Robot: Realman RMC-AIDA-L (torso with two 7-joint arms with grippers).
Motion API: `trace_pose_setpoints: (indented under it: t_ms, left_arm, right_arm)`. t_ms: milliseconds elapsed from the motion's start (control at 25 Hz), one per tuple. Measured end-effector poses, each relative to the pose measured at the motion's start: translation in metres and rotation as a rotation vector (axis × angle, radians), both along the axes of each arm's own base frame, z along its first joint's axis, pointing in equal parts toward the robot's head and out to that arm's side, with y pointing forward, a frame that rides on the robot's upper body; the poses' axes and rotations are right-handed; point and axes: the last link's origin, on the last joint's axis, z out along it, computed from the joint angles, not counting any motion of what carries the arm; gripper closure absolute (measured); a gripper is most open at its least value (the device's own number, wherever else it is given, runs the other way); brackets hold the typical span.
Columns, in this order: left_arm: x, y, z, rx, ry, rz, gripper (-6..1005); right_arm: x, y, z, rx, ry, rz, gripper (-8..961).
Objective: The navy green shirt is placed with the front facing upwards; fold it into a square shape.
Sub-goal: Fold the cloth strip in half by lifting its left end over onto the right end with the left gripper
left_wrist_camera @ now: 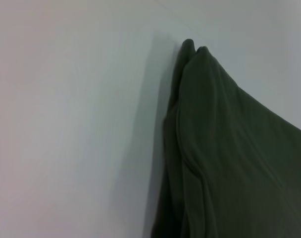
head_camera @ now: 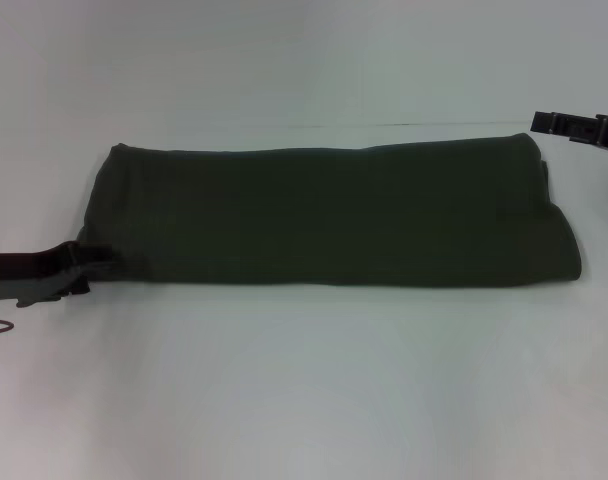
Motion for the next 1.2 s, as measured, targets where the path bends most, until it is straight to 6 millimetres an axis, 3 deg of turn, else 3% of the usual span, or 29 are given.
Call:
trace_pose_setpoints:
  t_ms: [600, 1200]
  left_arm:
    - [-0.002, 0.007, 0.001, 0.010, 0.046, -0.001, 312]
    - [0.009, 0.016, -0.001, 0.003, 0.046, -0.032, 312]
  right_arm:
    - [0.000, 0.000, -0.001, -0.001, 0.006, -0.003, 87]
    - [0.001, -0.001, -0.002, -0.001, 0.005, -0.008, 89]
